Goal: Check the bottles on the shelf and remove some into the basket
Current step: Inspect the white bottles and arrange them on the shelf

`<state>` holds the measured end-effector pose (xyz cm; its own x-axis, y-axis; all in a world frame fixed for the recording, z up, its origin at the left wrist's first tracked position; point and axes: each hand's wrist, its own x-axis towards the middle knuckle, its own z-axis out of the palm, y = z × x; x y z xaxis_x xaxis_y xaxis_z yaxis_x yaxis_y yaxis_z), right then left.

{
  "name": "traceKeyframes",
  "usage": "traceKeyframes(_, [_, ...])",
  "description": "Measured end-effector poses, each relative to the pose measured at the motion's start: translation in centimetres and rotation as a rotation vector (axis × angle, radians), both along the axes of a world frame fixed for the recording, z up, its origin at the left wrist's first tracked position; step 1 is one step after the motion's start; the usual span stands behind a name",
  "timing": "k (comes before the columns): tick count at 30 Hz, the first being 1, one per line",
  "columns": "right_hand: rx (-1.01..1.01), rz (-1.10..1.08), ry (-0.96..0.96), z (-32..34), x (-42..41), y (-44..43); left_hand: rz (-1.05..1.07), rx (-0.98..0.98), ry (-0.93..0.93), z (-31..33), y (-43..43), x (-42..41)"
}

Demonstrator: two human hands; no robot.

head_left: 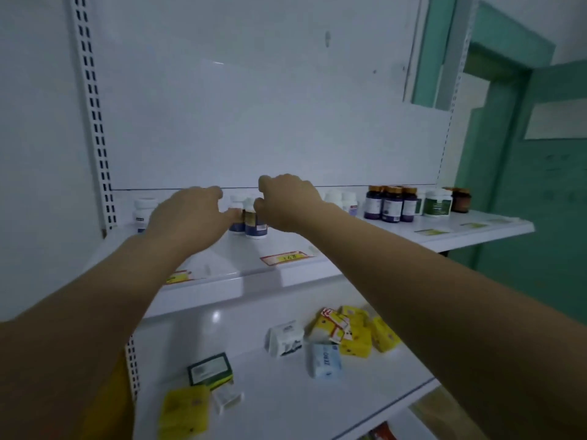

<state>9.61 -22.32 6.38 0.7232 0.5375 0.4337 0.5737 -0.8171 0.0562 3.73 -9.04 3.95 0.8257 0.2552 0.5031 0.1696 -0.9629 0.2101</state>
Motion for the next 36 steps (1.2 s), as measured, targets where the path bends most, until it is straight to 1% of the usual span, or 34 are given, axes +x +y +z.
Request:
traceKeyframes(3, [0.029, -0.018, 0.086, -0.6, 1.6, -3.3, 0.01, 0.003, 0.055, -1.1, -2.6, 1.4])
traceKeyframes(7, [0.103, 0.024, 0.166, -1.9, 3.2, -3.2, 0.091, 0.028, 0.076, -1.9, -1.6, 1.6])
traceKeyframes(12, [0.128, 0.105, 0.212, -2.8, 3.9, 0.8, 0.196, 0.051, 0.113, -2.7, 2.3, -0.7])
traceKeyframes(17, [0.106, 0.253, 0.225, -2.8, 3.0, 6.3, 0.336, 0.056, 0.176, -2.4, 7.0, -3.6])
traceKeyframes(23, [0.085, 0.342, 0.2, -2.7, 3.4, 11.1, 0.415, 0.079, 0.238, -3.0, 9.7, -3.7])
traceKeyframes(28, [0.072, 0.389, 0.085, -2.1, 4.7, 14.3, 0.437, 0.08, 0.237, -4.3, 11.0, -2.6])
traceKeyframes(33, [-0.012, 0.416, -0.008, -1.7, 5.5, 17.5, 0.451, 0.102, 0.264, -5.4, 11.8, -1.5])
traceKeyframes(36, [-0.088, 0.39, -0.034, -2.0, 6.0, 19.4, 0.438, 0.085, 0.28, -5.8, 12.3, -1.1])
